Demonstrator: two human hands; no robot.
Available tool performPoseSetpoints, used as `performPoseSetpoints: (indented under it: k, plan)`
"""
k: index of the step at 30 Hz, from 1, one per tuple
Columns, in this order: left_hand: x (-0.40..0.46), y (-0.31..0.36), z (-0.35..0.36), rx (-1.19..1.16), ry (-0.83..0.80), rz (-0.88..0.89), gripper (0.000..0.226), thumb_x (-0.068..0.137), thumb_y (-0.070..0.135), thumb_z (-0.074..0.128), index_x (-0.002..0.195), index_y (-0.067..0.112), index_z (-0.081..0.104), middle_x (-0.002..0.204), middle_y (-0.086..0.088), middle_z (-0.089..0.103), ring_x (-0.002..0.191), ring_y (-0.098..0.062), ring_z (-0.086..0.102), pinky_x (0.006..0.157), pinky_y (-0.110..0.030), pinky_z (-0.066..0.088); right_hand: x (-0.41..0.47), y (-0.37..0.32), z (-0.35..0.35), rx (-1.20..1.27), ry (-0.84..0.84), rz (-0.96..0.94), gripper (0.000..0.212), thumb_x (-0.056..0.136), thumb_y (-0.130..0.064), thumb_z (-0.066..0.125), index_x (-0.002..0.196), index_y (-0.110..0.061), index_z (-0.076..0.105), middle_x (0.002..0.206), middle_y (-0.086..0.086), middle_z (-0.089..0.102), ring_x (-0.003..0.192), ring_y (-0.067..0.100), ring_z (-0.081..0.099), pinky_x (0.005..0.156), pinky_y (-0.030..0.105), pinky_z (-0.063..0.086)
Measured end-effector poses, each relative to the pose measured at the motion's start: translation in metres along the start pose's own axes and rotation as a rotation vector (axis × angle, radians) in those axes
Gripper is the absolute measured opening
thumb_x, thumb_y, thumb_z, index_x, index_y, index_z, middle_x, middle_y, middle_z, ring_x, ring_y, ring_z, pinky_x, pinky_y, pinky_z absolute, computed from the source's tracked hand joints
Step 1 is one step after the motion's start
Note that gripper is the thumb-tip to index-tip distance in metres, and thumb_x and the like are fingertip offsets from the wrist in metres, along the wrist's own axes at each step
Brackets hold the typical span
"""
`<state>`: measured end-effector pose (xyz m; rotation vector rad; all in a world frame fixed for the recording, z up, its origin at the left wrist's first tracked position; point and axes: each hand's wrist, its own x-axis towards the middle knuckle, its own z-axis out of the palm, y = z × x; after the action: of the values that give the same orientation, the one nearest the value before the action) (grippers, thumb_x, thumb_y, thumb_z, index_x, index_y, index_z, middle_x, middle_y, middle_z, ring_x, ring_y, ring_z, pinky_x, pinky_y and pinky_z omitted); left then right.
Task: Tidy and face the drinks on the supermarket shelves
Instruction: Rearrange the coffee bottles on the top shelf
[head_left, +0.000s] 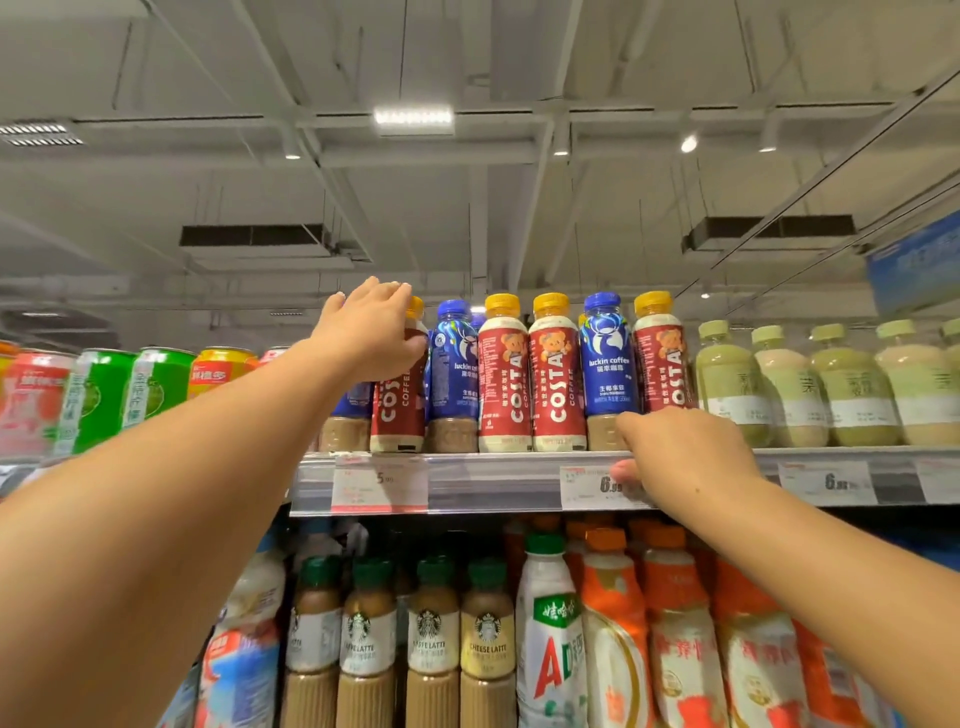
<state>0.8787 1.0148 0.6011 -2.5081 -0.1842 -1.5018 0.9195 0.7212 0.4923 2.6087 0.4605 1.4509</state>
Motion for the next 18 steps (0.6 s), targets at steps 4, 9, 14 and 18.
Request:
performPoseSetpoints:
  k: [4,9,14,18]
  plan:
    - [0.006,-0.003,0.005,0.012,0.027,-0.004,0.072,0.085,0.051,0.054,0.147,0.021,0.031,0.149,-0.005,0.04,0.135,-0.029,0.034,0.11,-0.05,0.023,0.0,0.0,0.002,0.009,0.006,-0.001,0.041,0.091,-0.055,0.056,0.117,-0.023,0.049,0.109,0.003,0.063,0.099,0.024,0.061,0.066,0.031,0.037]
    - [0.0,0.001,-0.003,-0.067,0.158,-0.008,0.071,0.077,0.053,0.068,0.136,0.024,0.04,0.137,-0.007,0.041,0.125,-0.03,0.038,0.102,-0.047,0.031,0.0,0.001,0.005,0.009,0.019,0.009,0.043,0.09,-0.056,0.056,0.118,-0.024,0.049,0.107,0.003,0.064,0.097,0.025,0.062,0.064,0.032,0.037]
    - [-0.016,0.011,-0.016,-0.342,0.125,-0.029,0.065,0.076,0.042,0.075,0.125,0.036,0.032,0.118,-0.01,0.047,0.099,-0.028,0.052,0.08,-0.04,0.048,-0.001,0.001,0.007,0.047,0.042,0.012,0.04,0.09,-0.054,0.058,0.113,-0.023,0.051,0.105,0.002,0.064,0.096,0.025,0.062,0.065,0.032,0.037]
    - [-0.036,0.021,-0.023,-0.517,0.16,0.045,0.059,0.082,0.025,0.073,0.125,0.032,0.033,0.104,-0.002,0.053,0.081,-0.019,0.055,0.061,-0.029,0.044,-0.003,0.001,0.006,0.061,0.041,0.035,0.039,0.09,-0.054,0.058,0.112,-0.022,0.051,0.104,0.002,0.064,0.094,0.025,0.062,0.064,0.031,0.037]
